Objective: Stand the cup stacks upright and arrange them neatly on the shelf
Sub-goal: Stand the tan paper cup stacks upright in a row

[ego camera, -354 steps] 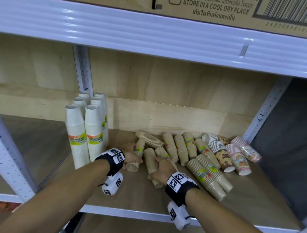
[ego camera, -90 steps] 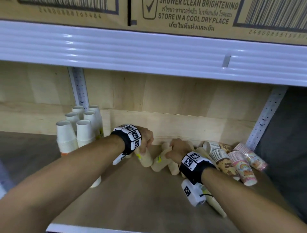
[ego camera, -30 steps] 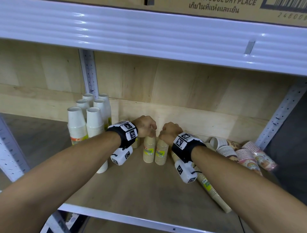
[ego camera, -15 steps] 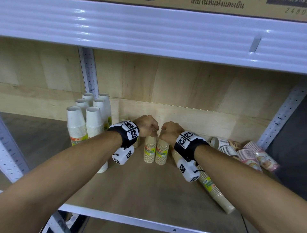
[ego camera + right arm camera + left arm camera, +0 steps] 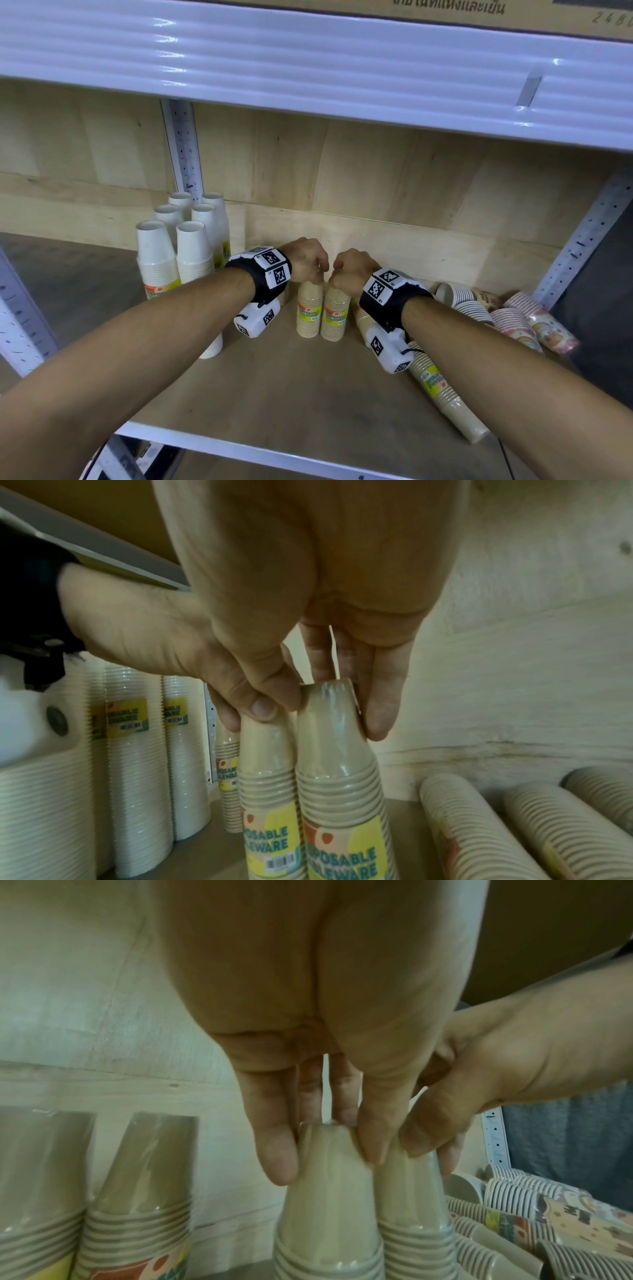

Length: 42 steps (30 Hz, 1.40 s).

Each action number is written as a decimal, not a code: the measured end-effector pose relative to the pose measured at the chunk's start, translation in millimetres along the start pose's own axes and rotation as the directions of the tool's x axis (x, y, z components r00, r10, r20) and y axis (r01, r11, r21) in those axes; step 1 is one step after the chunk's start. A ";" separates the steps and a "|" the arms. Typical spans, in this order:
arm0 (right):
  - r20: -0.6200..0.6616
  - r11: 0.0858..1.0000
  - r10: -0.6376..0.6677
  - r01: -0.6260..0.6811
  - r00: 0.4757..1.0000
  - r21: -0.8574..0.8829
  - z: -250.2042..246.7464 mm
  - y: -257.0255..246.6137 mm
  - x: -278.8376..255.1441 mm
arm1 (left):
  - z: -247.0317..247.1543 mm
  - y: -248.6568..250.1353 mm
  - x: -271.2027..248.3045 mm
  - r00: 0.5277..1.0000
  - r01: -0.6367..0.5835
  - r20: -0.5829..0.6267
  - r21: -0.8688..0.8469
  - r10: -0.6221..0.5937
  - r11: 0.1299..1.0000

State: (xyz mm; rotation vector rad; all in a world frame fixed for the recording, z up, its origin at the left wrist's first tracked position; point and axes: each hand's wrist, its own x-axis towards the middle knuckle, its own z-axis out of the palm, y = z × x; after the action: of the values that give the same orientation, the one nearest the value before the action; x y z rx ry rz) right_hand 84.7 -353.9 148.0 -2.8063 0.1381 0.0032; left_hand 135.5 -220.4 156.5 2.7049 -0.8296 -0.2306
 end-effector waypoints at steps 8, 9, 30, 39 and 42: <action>0.006 0.997 -0.041 0.041 0.999 0.061 -6.5 -8.2 1.3 | -12.5 -0.2 -4.3 0.996 0.082 0.019 0.077 -0.084 0.994; -0.003 0.997 -0.048 0.048 0.999 0.067 -7.4 -10.4 2.0 | -14.8 -2.2 -4.8 0.995 0.097 0.013 0.082 -0.098 0.992; -0.014 0.948 -0.253 0.251 0.967 0.195 16.9 -72.8 15.8 | -13.9 -45.1 -27.1 0.871 0.456 -0.279 0.150 -0.405 0.877; -0.017 0.941 -0.263 0.260 0.965 0.217 34.7 -78.3 30.2 | -8.5 -59.4 -22.9 0.884 0.430 -0.268 0.141 -0.384 0.892; -0.018 0.938 -0.272 0.269 0.962 0.219 35.0 -78.5 32.7 | -9.1 -60.9 -23.6 0.896 0.403 -0.256 0.130 -0.362 0.906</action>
State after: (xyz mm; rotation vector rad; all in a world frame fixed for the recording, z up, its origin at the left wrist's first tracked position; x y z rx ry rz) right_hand 125.3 -271.8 139.9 -2.5792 -0.2387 -0.0556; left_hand 150.0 -156.8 146.4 2.9729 -0.2532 0.0770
